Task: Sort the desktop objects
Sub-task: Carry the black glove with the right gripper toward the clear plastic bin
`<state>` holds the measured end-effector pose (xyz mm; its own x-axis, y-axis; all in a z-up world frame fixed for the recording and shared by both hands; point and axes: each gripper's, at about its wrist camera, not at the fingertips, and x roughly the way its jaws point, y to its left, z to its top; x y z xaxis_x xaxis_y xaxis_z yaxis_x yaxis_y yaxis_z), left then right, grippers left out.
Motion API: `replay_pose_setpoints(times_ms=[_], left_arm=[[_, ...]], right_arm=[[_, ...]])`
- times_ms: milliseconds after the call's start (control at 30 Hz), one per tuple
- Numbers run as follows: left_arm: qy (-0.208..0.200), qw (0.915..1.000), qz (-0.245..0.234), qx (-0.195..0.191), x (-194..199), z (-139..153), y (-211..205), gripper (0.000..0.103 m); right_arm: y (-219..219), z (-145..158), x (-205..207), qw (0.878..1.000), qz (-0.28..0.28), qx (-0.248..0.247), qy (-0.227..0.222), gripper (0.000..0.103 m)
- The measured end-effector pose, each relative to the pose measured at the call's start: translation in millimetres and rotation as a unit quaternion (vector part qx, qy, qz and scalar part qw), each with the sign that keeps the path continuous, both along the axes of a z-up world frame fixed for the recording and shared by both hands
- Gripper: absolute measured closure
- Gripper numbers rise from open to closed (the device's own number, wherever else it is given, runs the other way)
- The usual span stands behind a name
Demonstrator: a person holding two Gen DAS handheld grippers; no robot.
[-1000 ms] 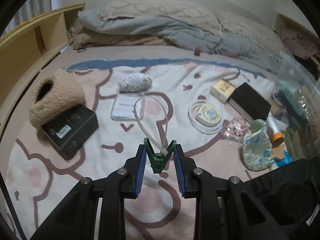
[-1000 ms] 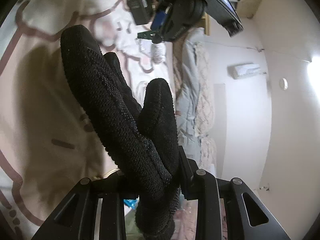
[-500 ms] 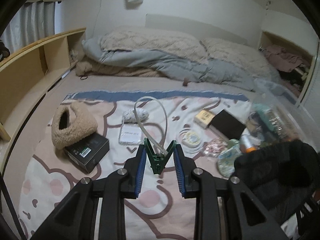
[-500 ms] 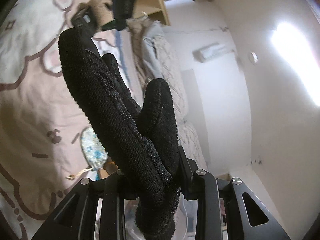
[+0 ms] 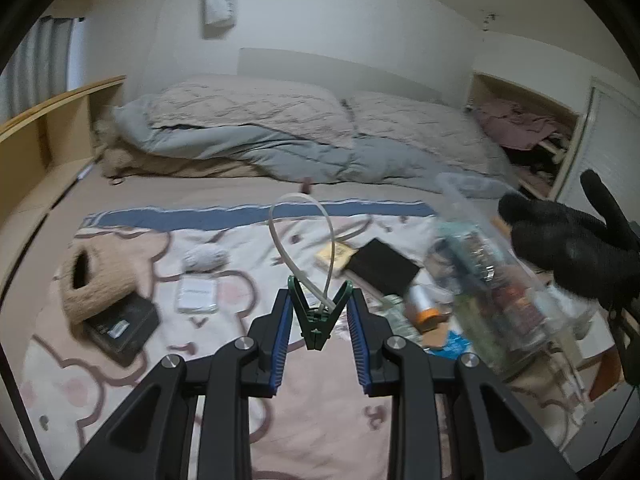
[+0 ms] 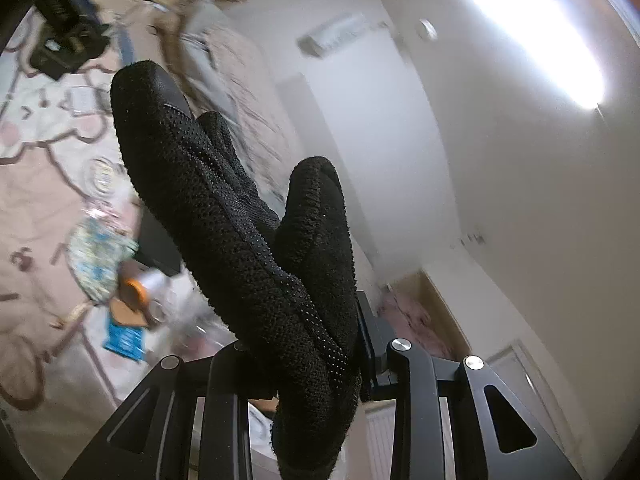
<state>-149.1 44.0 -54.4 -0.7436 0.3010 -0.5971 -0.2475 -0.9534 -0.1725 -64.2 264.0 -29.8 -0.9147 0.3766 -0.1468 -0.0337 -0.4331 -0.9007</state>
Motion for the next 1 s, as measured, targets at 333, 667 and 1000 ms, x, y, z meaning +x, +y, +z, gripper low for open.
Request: replay_pose_setpoints(times_ms=[333,667,1000], left_arm=[[0.027,0.9966,-0.078,0.006,-1.8,31.1,73.0,0.075],[0.035,0.9901,-0.135,0.020,-26.6,53.5,156.7,0.075],[0.016,0.9828,-0.183,0.019,-76.2,57.0,281.9,0.075]], right_arm=[[86.0,28.4,-11.1,0.994,-0.098,-0.039,0.033,0.073],[154.1,22.2,-11.9,0.985,-0.164,-0.036,0.045,0.073],[223.7,23.8,-5.1,0.970,-0.226,-0.063,0.059,0.073]])
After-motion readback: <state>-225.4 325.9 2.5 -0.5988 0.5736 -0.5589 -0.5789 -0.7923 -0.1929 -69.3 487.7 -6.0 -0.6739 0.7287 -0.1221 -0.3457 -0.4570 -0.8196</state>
